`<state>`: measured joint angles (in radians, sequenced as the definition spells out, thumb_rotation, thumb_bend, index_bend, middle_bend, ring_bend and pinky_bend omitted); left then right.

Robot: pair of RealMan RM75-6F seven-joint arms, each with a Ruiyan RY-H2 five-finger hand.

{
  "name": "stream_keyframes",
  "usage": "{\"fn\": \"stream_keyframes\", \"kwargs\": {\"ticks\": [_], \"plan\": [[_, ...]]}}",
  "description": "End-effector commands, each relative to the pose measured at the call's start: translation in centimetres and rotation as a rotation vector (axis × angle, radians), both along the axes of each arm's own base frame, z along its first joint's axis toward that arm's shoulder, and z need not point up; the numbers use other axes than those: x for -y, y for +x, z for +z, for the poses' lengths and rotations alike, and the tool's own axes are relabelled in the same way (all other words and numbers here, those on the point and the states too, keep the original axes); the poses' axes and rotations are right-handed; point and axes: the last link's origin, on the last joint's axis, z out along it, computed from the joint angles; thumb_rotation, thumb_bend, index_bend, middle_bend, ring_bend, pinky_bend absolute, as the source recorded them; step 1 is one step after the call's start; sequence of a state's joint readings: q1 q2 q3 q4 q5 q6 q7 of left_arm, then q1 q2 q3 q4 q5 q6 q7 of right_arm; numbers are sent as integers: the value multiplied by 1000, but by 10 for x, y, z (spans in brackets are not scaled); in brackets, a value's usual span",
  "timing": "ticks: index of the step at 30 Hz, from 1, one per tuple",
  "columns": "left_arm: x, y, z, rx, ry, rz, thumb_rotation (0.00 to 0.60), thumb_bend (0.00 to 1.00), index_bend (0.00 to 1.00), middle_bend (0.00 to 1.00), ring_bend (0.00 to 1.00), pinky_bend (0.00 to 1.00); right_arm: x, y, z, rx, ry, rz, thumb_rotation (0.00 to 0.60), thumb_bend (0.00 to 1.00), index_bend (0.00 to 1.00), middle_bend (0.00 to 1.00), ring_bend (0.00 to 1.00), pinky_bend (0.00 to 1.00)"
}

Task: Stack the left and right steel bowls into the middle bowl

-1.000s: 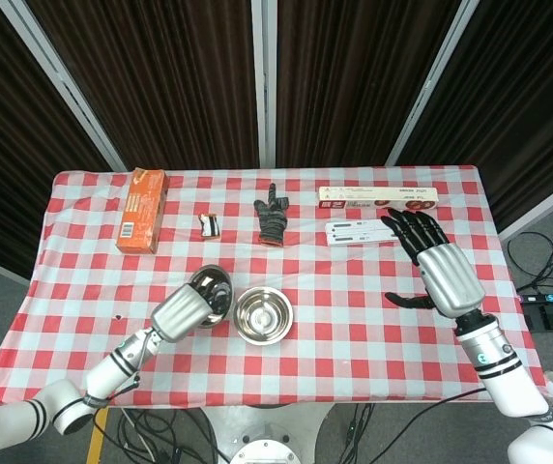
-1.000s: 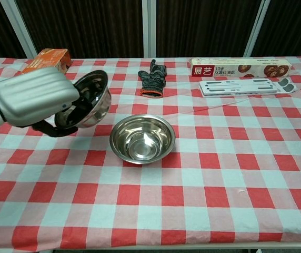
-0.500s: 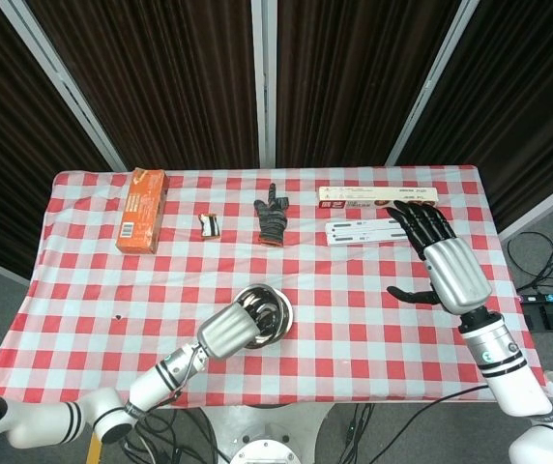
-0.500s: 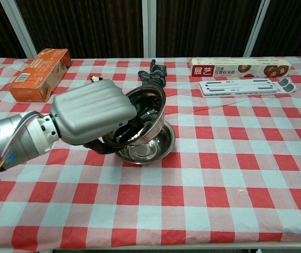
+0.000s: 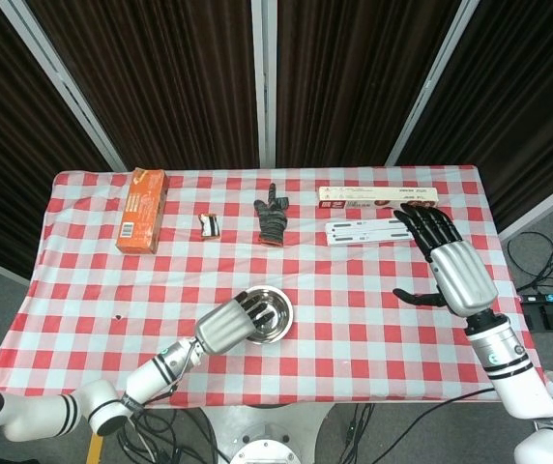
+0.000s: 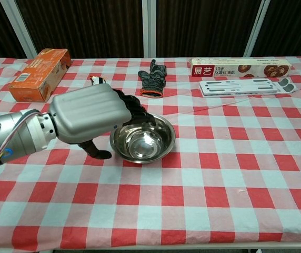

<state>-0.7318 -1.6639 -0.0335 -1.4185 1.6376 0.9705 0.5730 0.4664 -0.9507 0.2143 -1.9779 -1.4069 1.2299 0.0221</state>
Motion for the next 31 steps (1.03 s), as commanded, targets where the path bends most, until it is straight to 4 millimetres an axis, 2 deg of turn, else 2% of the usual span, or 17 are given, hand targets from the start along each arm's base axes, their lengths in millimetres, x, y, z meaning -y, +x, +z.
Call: {"fn": "stream_keyframes", "kwargs": {"ticks": [1, 5, 8, 11, 13, 16, 19, 22, 26, 31], "plan": [[-5, -1, 16, -22, 47, 14, 600, 160, 209, 290, 185, 301, -1, -1, 1, 3, -1, 1, 600, 0, 0, 37, 0, 35], [-13, -12, 50, -59, 139, 87, 600, 160, 209, 279, 185, 300, -4, -2, 3, -1, -3, 1, 600, 0, 0, 37, 0, 35], [-15, -32, 83, -46, 219, 189, 600, 161, 209, 271, 185, 301, -9, -8, 2, -24, 1, -6, 600, 0, 0, 36, 0, 35], [-7, -62, 111, 71, 292, 350, 600, 165, 216, 271, 185, 301, -23, -28, -3, -107, -6, -21, 600, 0, 0, 26, 0, 18], [6, -90, 124, 186, 324, 468, 600, 164, 218, 271, 185, 301, -37, -50, -10, -203, -15, -24, 600, 0, 0, 13, 0, 2], [35, -127, 135, 333, 355, 600, 600, 146, 219, 244, 177, 284, -61, -87, -19, -284, -21, -79, 600, 0, 0, 0, 0, 0], [62, -156, 144, 427, 393, 667, 600, 124, 219, 219, 164, 257, -86, -121, -27, -326, -37, -146, 600, 0, 0, 0, 0, 0], [79, -179, 155, 463, 437, 709, 600, 121, 219, 216, 162, 254, -108, -149, -34, -372, -49, -203, 600, 0, 0, 0, 0, 0], [97, -200, 165, 478, 450, 759, 600, 121, 219, 216, 162, 254, -122, -168, -41, -363, -35, -254, 600, 0, 0, 0, 0, 0], [105, -215, 169, 472, 456, 786, 600, 121, 219, 216, 162, 254, -117, -179, -49, -339, -27, -294, 600, 0, 0, 0, 0, 0]]}}
